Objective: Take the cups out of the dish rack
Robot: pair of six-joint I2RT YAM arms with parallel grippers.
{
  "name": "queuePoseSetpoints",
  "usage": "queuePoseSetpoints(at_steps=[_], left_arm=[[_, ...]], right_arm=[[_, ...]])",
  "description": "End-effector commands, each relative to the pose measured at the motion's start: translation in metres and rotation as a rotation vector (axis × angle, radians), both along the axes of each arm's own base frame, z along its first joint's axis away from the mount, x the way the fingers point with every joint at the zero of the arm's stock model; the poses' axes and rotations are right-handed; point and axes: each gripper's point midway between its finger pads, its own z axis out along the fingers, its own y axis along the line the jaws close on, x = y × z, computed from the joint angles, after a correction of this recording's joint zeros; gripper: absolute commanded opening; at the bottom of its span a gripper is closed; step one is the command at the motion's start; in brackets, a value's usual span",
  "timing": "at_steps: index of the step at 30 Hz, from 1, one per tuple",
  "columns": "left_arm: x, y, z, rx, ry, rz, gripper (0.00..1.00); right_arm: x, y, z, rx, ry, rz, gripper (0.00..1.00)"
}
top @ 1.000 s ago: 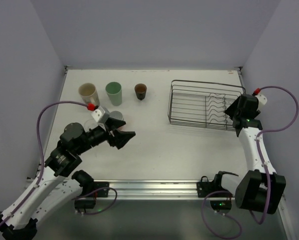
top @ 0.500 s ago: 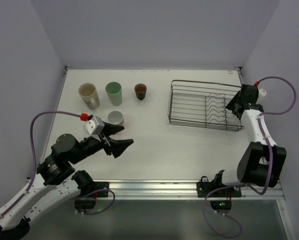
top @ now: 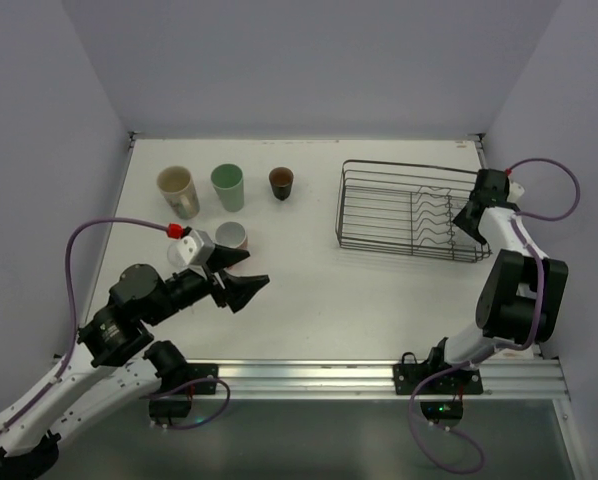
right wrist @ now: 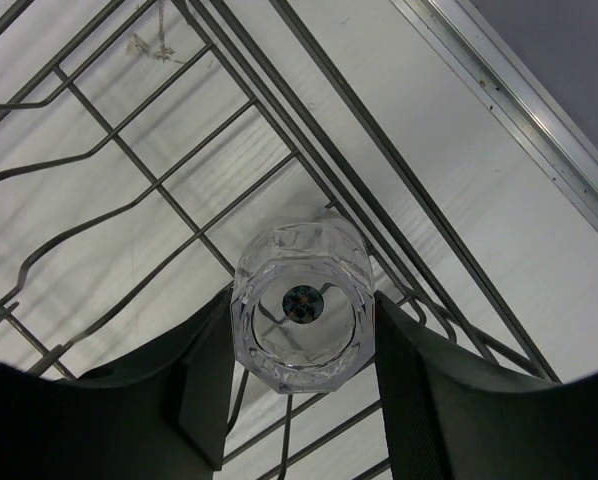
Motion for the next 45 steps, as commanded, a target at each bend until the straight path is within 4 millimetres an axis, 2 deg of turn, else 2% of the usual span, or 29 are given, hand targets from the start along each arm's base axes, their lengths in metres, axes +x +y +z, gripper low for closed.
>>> queuePoseSetpoints(at_steps=[1,2,4,5,8,9,11,12,13,15,16,18,20,21,22,23,26,28,29,30,32,34,39,45], left_arm=[[0.004,0.000,0.002,0.013,-0.019,0.014,0.78],[0.005,0.000,0.001,0.015,-0.019,0.015,0.78],[0.006,0.000,0.002,0.013,-0.019,0.020,0.78],[0.007,0.000,0.001,0.016,-0.018,0.022,0.78],[0.010,0.000,0.000,0.019,-0.014,0.031,0.78],[0.011,0.000,0.000,0.019,-0.012,0.034,0.78],[0.012,-0.003,0.000,0.018,-0.004,0.031,0.78],[0.013,-0.004,0.000,0.016,0.001,0.028,0.78],[0.015,-0.007,0.000,0.017,0.008,0.023,0.77],[0.014,-0.014,0.005,-0.009,0.034,-0.002,0.76],[0.015,-0.020,0.007,-0.021,0.044,-0.017,0.75],[0.011,-0.030,0.021,-0.084,0.071,-0.062,0.75],[0.011,-0.042,0.024,-0.120,0.105,-0.098,0.75],[0.010,-0.048,0.026,-0.154,0.145,-0.117,0.75],[0.015,-0.058,0.034,-0.193,0.138,-0.140,0.74],[0.014,-0.064,0.038,-0.217,0.149,-0.169,0.75],[0.014,-0.091,0.043,-0.307,0.201,-0.278,0.75],[0.024,-0.110,0.037,-0.332,0.265,-0.302,0.75],[0.028,-0.115,0.040,-0.343,0.280,-0.300,0.75],[0.037,-0.124,0.032,-0.334,0.306,-0.288,0.75],[0.043,-0.132,0.038,-0.354,0.309,-0.280,0.75],[0.051,-0.143,0.035,-0.363,0.329,-0.286,0.75],[0.053,-0.159,0.049,-0.403,0.322,-0.329,0.76],[0.055,-0.169,0.047,-0.407,0.320,-0.346,0.75]], right_arm=[[0.016,-0.005,0.027,-0.021,-0.107,-0.008,0.43],[0.017,-0.005,0.038,-0.030,-0.145,-0.003,0.39],[0.017,-0.005,0.053,-0.043,-0.177,0.003,0.37],[0.016,-0.004,0.069,-0.049,-0.217,0.008,0.36],[0.016,0.000,0.100,-0.061,-0.304,0.028,0.34],[0.013,0.003,0.121,-0.065,-0.362,0.041,0.33],[0.012,0.011,0.143,-0.055,-0.438,0.066,0.33],[0.009,0.026,0.164,-0.013,-0.520,0.116,0.33],[0.008,0.037,0.170,0.023,-0.557,0.152,0.33],[0.002,0.064,0.199,0.110,-0.695,0.220,0.33],[0.000,0.092,0.195,0.215,-0.717,0.322,0.33],[-0.005,0.129,0.208,0.326,-0.799,0.422,0.33],[-0.019,0.178,0.213,0.435,-0.846,0.589,0.33],[-0.024,0.192,0.215,0.493,-0.857,0.615,0.33],[-0.034,0.207,0.208,0.542,-0.865,0.651,0.33],[-0.043,0.232,0.223,0.603,-0.929,0.767,0.33],[-0.071,0.271,0.230,0.808,-0.979,0.912,0.32],[-0.083,0.281,0.228,0.889,-0.970,0.942,0.32],[-0.093,0.286,0.239,0.896,-1.006,0.995,0.32],[-0.098,0.288,0.237,0.924,-1.002,0.994,0.32],[-0.107,0.294,0.241,0.947,-1.020,1.030,0.32],[-0.115,0.301,0.239,0.976,-1.011,1.064,0.33],[-0.122,0.307,0.232,1.022,-1.005,1.097,0.33],[-0.129,0.311,0.222,1.043,-0.979,1.114,0.32]])
